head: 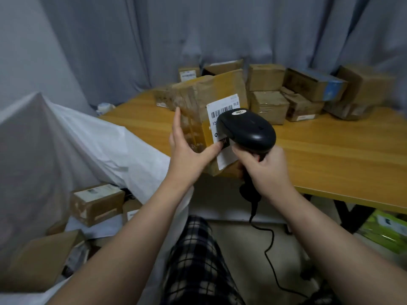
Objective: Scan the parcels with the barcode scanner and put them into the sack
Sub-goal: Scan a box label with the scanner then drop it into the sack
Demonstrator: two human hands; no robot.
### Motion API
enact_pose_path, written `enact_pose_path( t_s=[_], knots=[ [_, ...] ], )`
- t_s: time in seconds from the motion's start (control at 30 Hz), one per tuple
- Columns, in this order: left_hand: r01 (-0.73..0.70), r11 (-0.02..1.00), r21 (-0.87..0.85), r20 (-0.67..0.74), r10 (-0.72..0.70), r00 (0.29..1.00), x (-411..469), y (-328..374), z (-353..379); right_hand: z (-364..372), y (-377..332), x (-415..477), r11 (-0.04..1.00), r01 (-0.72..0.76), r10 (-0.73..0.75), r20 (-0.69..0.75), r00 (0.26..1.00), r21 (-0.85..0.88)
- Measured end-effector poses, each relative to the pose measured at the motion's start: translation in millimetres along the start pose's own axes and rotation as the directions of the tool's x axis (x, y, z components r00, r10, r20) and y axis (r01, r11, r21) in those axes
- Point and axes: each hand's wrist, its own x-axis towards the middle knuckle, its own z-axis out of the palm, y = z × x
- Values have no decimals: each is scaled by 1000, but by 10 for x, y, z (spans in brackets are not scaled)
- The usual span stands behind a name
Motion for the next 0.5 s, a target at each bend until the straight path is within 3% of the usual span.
enact_pose_path(
  t_s=[0.17, 0.3, 0.4, 0.5],
  knots=[
    [18, 981, 193, -237, 29, 971, -354, 83, -763, 511, -60, -61, 997, -73, 66, 176, 982, 31],
    [170, 883, 438, -361, 0, 932, -472, 94, -1384, 927, -33, -95, 992, -123, 129, 263, 956, -40],
    [327, 651, 685, -382, -62, 922, -489, -32, -1759, 1162, -1, -140, 986, -130, 158, 319, 935, -107],
    [437, 372, 819, -342, -294, 892, -507, -283, -1967, 1300, 54, -171, 976, -117, 176, 351, 920, -184]
  ],
)
